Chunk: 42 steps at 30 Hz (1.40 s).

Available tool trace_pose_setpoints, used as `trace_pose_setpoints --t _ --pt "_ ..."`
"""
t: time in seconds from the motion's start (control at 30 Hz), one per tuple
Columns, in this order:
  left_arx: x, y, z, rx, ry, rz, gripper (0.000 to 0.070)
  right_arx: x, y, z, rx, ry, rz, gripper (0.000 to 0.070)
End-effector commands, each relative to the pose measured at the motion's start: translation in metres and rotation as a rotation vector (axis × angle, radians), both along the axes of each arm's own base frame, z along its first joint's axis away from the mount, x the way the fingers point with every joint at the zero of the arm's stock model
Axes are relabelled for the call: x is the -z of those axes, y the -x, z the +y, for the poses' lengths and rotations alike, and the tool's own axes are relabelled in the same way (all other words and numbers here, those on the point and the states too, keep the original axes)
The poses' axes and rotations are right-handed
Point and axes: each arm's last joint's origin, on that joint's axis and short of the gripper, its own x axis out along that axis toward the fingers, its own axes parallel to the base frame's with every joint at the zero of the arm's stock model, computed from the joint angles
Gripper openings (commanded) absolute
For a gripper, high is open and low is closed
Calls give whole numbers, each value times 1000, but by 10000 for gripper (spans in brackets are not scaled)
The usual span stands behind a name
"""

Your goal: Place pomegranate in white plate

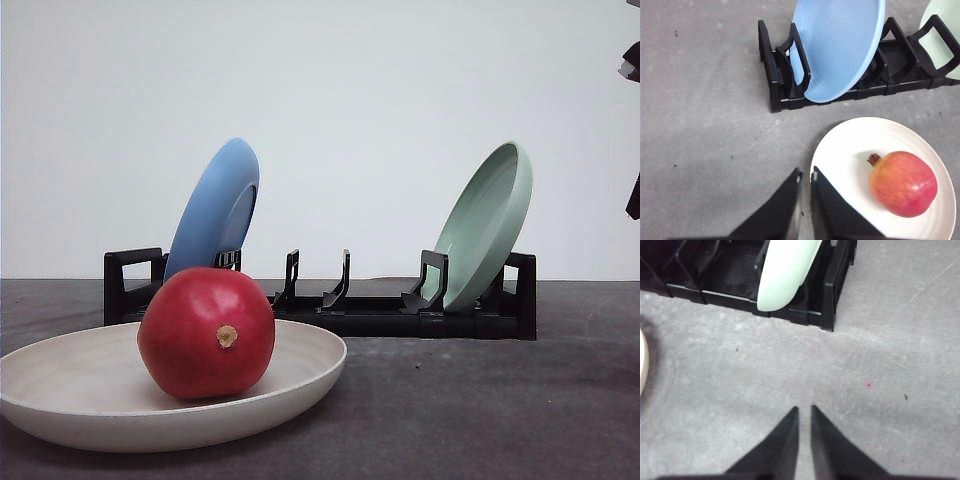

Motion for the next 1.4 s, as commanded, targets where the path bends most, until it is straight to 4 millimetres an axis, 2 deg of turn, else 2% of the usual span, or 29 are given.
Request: trace_pose_setpoints --t 0.0,0.53,0.63,0.8,1.13,1.37 --pt "-4 -1 -1 5 4 -12 6 -1 -1 1 -6 2 -8 10" --pt "-4 -1 0 -2 5 -18 6 -2 -2 1 -14 -8 -17 11" --pt "1 -1 3 -24 16 -46 6 -2 -2 1 -14 -8 -17 11" --pt "30 7 17 -107 43 -169 6 -2 -2 1 -14 -7 -17 11" --pt "111 20 39 -267 24 -411 6 -2 -2 1 -14 -8 -17 10" --pt "143 28 42 -288 2 -465 6 -2 -2 1 -14 -7 -17 11"
